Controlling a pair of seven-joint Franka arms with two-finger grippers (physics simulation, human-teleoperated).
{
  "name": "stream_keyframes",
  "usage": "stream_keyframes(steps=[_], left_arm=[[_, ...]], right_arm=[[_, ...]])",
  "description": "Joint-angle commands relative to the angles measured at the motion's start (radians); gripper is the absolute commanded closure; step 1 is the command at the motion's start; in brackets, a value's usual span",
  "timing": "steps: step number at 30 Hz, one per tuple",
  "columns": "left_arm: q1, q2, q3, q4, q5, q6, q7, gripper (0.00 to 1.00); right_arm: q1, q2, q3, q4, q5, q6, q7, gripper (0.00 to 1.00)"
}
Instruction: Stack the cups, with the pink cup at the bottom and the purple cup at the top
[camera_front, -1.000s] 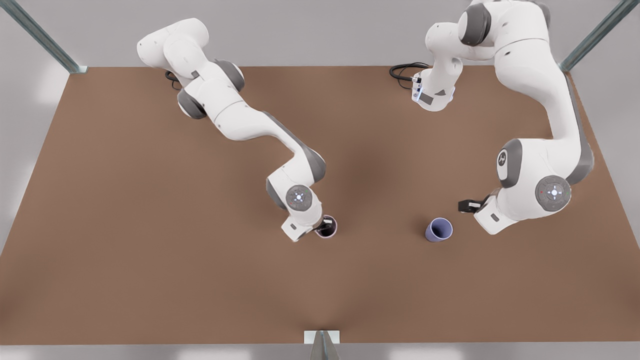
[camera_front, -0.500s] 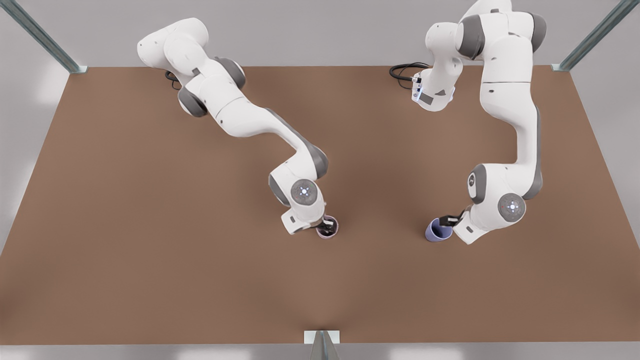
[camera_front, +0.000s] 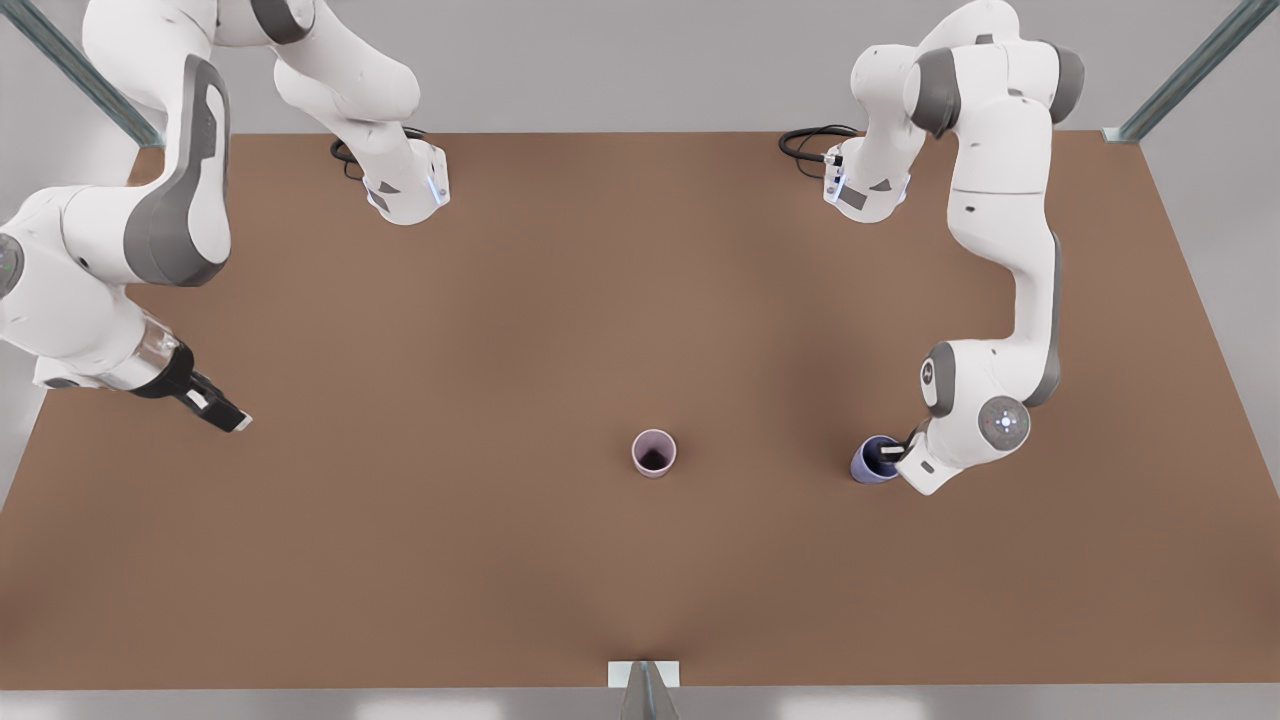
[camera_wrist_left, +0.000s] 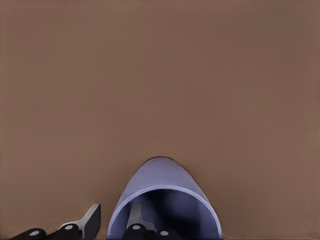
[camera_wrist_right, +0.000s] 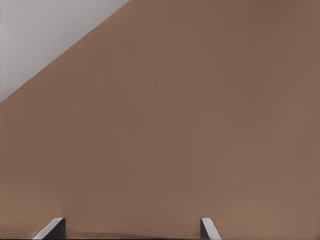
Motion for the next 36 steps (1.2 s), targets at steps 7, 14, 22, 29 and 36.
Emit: stream_keyframes(steps=[7,14,22,29,36], left_arm=[[-0.003,0.003,-0.013,-0.001,-0.015,-0.032,-0.033,0.79],[-0.124,-0.088,-0.016,0.057,-0.003,-0.132,-0.393,0.79],[-0.423,0.078,-0.022,0.534,-0.015,-0.543,-0.887,0.79],[-0.414,0.153,-0.050,0.677,-0.130,-0.405,-0.984,0.79],[-0.425,0.230,-0.046,0.695,-0.138,-0.300,-0.990,0.79]], right_arm=[[0.013,0.018,0.001,0.012,0.010,-0.056,-0.567,0.00],[0.013,0.018,0.002,0.006,0.015,-0.035,-0.565,0.00],[0.011,0.018,0.002,0.008,0.016,-0.036,-0.567,0.00],[0.011,0.018,0.002,0.008,0.016,-0.035,-0.567,0.00],[0.008,0.018,0.002,0.008,0.018,-0.035,-0.567,0.00]])
